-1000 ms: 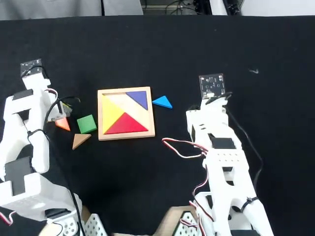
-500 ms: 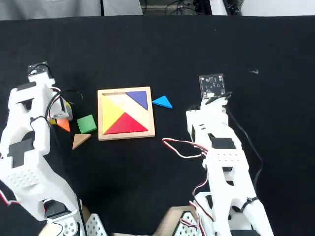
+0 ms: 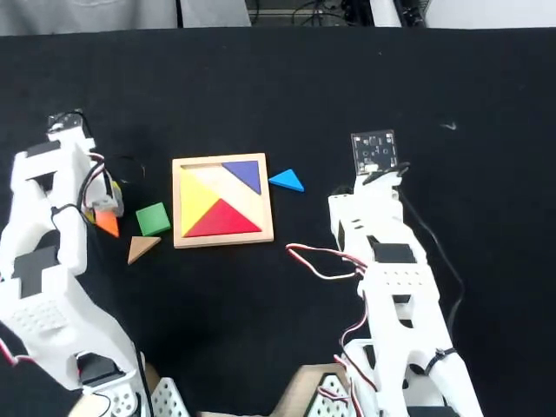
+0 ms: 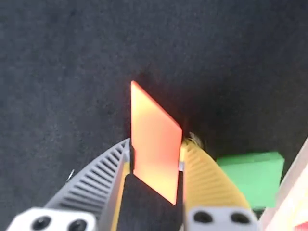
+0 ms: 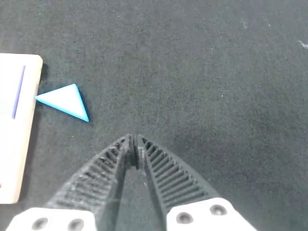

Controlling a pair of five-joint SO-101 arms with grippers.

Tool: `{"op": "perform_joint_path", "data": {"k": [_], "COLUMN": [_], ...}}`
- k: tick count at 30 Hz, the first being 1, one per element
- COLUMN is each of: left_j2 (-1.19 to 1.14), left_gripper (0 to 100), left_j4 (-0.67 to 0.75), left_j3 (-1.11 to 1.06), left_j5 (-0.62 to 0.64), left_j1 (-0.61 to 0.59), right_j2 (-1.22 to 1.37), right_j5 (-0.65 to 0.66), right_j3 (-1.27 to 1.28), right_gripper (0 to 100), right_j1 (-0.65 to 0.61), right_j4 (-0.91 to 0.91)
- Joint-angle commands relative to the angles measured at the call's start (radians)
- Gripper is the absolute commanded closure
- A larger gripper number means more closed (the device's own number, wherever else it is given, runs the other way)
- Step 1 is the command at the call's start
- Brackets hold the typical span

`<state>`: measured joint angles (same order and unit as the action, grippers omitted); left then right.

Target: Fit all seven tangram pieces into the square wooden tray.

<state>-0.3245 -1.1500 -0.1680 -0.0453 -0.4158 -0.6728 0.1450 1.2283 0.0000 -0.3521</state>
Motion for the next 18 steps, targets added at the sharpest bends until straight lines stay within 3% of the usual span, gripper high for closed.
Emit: {"op": "perform_joint_path", "data": {"k": [1,6,10,13,18], "left_j2": [0.143,0.285,0.354,0.361,0.359], "left_gripper": [92,92,92,92,92], "left_j4": [-0.08,-0.221,-0.315,-0.296,-0.132], "left_j3": [0.068,0.065,0.065,0.073,0.065], "left_j5": [-0.005,0.006,0.146,0.264,0.397], "left_j1": [0.022,0.085,0.231,0.383,0.596], "right_j2": [-0.036,-0.036,-0.039,-0.041,-0.041], "right_j5": [0.008,0.008,0.008,0.008,0.008], "right_j3": [-0.004,-0.004,-0.005,-0.005,-0.004], "right_gripper": [98.7,98.7,98.7,98.7,98.7], "right_j1": [-0.017,-0.015,-0.012,-0.012,-0.011], "right_j4": [0.017,0.017,0.017,0.017,0.017]}}
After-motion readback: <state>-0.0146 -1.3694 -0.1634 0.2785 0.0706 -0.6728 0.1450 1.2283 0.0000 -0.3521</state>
